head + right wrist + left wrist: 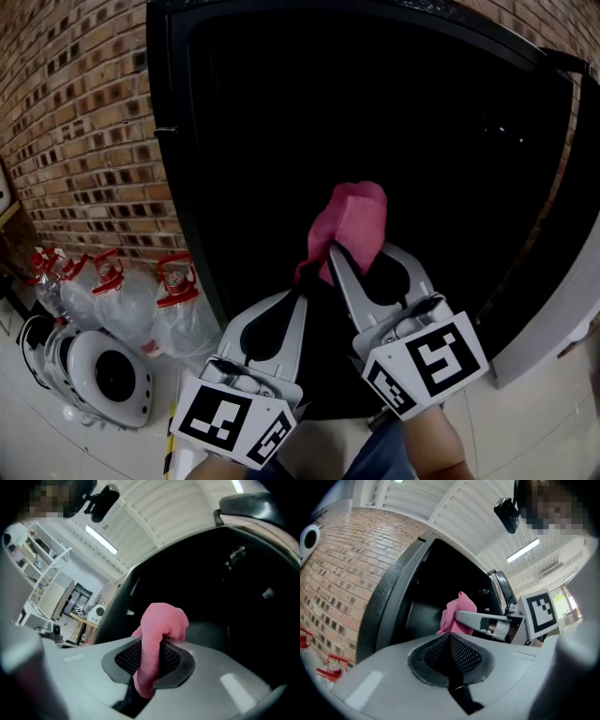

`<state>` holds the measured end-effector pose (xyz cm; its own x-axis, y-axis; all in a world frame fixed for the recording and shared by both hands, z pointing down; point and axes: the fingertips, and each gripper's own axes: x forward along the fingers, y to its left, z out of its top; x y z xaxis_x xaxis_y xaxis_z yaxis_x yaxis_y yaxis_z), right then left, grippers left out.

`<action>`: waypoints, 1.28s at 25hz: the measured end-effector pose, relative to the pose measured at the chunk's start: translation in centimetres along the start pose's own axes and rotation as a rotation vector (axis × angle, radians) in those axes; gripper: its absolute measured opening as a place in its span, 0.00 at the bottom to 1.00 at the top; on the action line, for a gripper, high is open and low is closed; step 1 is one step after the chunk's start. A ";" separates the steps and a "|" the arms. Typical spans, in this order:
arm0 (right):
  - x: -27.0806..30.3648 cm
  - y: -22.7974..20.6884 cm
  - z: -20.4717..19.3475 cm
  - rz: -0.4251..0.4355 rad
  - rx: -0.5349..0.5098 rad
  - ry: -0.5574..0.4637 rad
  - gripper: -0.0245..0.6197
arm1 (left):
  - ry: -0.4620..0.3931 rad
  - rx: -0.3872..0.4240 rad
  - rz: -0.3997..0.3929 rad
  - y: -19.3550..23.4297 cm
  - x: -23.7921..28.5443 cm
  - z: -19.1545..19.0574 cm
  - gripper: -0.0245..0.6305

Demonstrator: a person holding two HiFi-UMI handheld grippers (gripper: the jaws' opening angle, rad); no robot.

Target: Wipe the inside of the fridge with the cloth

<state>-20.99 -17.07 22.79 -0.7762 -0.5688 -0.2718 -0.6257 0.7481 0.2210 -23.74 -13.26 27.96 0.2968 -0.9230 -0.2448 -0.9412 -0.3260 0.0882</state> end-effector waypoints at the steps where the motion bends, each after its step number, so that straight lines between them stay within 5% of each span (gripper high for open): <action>1: 0.7 1.0 -0.1 0.038 -0.010 -0.007 0.12 | -0.006 -0.003 0.002 0.2 -0.5 0.3 0.05; 6: 4.1 4.6 -1.0 0.177 -0.061 -0.011 0.12 | 0.007 -0.007 0.018 1.1 -1.5 -0.2 0.05; 12: 7.4 4.9 -1.8 0.220 -0.074 -0.011 0.12 | 0.028 0.036 0.053 1.8 -1.7 -1.2 0.04; 22: 15.2 -0.1 -6.9 0.059 -0.212 0.074 0.12 | 0.063 0.055 0.031 1.5 -1.3 -2.3 0.04; 32: 19.7 -4.3 -10.4 -0.081 -0.228 0.183 0.13 | 0.070 0.052 0.023 1.9 -1.1 -2.7 0.04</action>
<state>-34.35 -35.05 26.17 -0.7111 -0.6912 -0.1288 -0.6716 0.6135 0.4154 -25.47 -13.41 31.03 0.2838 -0.9428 -0.1750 -0.9545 -0.2952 0.0424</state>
